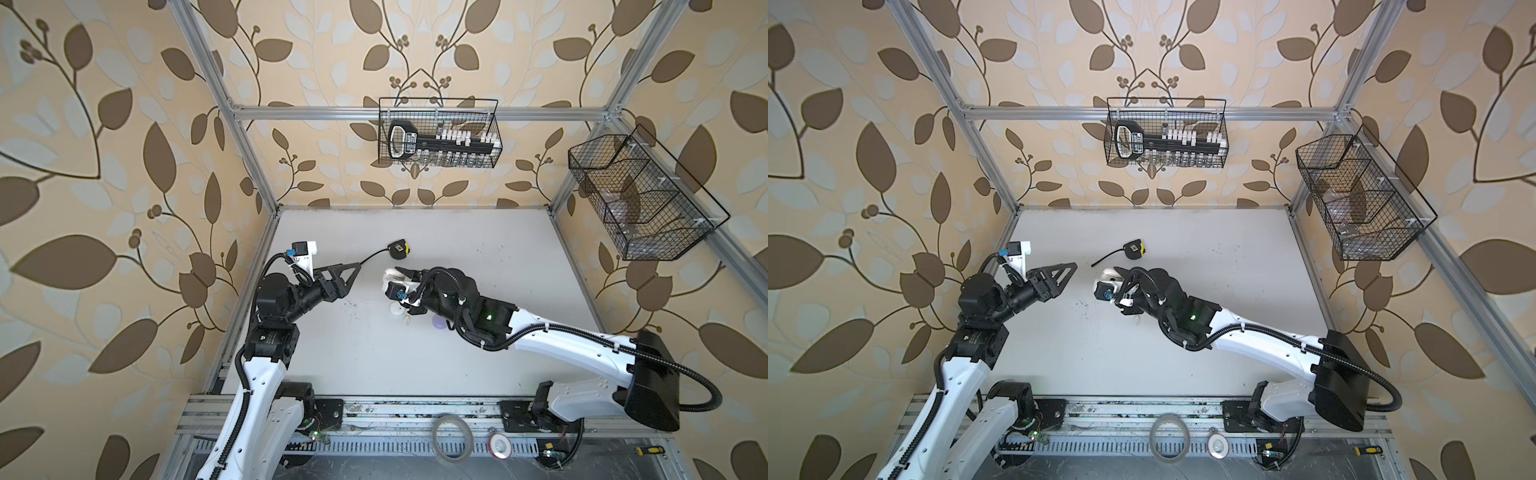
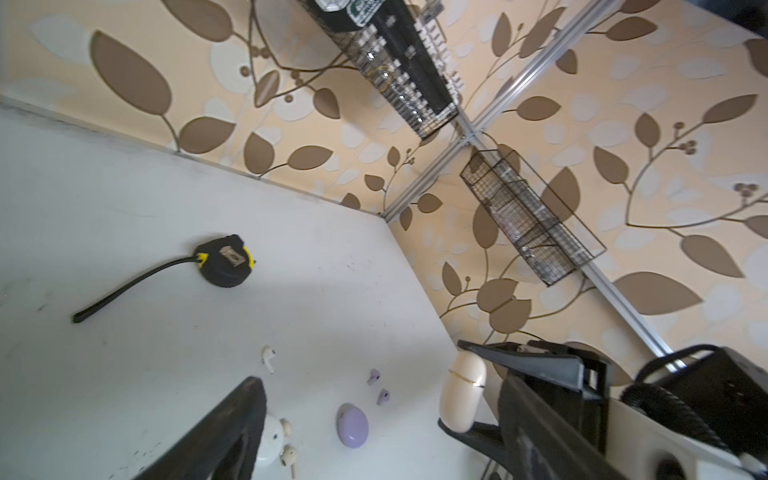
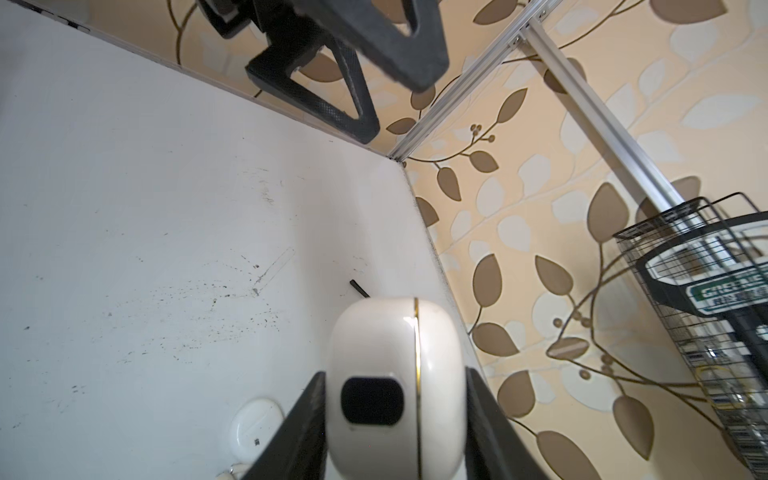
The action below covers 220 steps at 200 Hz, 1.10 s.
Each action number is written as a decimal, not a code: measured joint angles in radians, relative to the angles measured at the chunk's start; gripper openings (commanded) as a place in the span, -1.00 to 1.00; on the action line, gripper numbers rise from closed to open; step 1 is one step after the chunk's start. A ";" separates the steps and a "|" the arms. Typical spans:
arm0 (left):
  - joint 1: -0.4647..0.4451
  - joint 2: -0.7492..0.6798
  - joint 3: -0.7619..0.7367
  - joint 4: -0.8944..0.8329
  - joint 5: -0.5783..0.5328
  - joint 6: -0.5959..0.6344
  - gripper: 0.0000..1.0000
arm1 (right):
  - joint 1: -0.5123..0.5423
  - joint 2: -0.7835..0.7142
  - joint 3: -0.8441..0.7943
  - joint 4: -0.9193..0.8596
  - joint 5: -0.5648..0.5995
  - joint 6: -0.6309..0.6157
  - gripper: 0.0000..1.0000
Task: Insert the wireless bluetooth earbuds into the charging case
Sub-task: 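Lift the cream case and carry it toward the left gripper, then grasp the cream case with the left gripper from the right gripper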
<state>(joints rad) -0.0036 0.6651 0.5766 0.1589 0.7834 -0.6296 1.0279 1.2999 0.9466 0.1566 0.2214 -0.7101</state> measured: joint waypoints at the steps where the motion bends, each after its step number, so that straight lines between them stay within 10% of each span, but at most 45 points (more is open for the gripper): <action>1: -0.001 -0.001 -0.001 0.006 0.003 -0.002 0.70 | 0.002 -0.003 -0.003 0.001 0.002 -0.002 -0.50; 86: -0.350 0.051 0.023 0.012 0.081 0.162 0.43 | 0.058 -0.115 -0.060 0.058 0.090 -0.087 -0.58; 220: -0.358 0.021 0.030 -0.036 0.053 0.262 0.04 | 0.116 -0.113 -0.074 0.088 0.082 -0.105 -0.59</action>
<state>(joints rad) -0.3614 0.6865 0.6064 0.1230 0.8364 -0.3676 1.1439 1.1873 0.8722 0.2443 0.3031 -0.8154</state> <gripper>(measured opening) 0.525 0.440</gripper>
